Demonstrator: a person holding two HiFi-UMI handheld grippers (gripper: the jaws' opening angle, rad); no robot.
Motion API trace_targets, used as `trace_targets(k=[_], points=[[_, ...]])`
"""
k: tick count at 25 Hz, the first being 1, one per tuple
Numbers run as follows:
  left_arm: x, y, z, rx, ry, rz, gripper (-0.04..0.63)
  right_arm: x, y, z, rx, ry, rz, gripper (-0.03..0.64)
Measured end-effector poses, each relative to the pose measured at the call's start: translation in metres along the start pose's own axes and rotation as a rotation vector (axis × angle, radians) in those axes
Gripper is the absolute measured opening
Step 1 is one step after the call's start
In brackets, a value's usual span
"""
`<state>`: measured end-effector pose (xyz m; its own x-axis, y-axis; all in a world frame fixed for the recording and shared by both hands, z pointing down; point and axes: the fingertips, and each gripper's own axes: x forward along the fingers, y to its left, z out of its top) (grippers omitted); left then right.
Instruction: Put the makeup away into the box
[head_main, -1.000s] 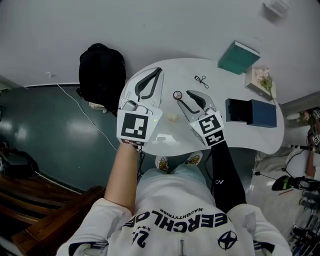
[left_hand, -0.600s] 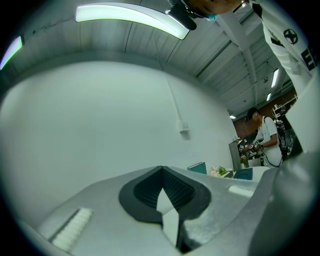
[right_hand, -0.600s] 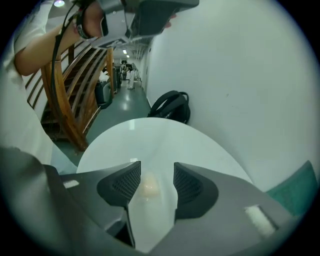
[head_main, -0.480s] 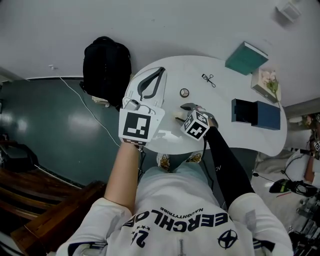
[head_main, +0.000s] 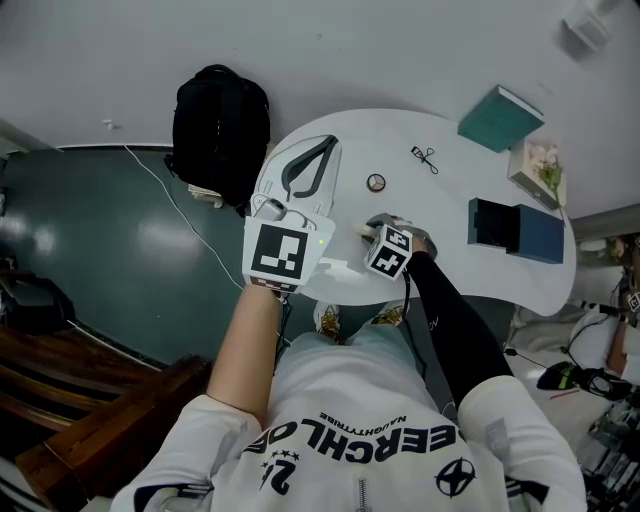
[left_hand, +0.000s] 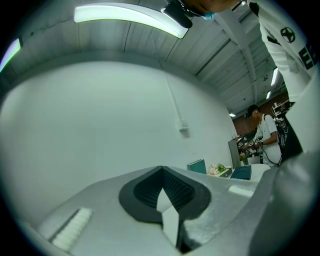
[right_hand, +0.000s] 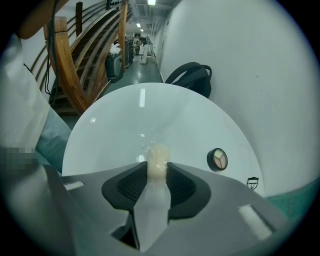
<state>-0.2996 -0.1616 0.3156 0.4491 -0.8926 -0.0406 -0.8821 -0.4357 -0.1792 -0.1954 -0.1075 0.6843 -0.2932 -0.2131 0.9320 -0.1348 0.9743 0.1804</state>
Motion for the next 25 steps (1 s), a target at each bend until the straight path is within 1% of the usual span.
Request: trace_targets(k=[4,6,8,12,16,19,22,25], points=[[-0.002,-0.001,0.001,0.003,-0.001,-0.003,0.008,-0.003,-0.002,0.003,0.013,-0.010,-0.022,0.149],[-0.003,-0.003,0.002,0.004,-0.004,-0.004,0.008,-0.010,-0.007,0.009,0.032,-0.040,-0.052,0.149],[-0.004,-0.003,0.003,0.002,-0.008,-0.004,0.008,-0.022,-0.018,0.017,0.079,-0.086,-0.091,0.149],[-0.004,-0.002,0.006,-0.008,-0.017,0.000,0.008,-0.061,-0.053,0.038,0.253,-0.241,-0.197,0.149],[-0.005,-0.004,0.012,0.000,-0.025,-0.001,0.008,-0.116,-0.082,0.056,0.358,-0.386,-0.358,0.152],[-0.004,-0.005,0.018,0.008,-0.035,-0.004,0.008,-0.160,-0.098,0.067,0.446,-0.506,-0.449,0.152],[-0.002,-0.006,0.024,0.013,-0.042,-0.003,0.008,-0.205,-0.106,0.073,0.505,-0.611,-0.530,0.155],[-0.001,-0.008,0.030,0.012,-0.045,-0.001,0.008,-0.249,-0.113,0.078,0.528,-0.698,-0.600,0.155]])
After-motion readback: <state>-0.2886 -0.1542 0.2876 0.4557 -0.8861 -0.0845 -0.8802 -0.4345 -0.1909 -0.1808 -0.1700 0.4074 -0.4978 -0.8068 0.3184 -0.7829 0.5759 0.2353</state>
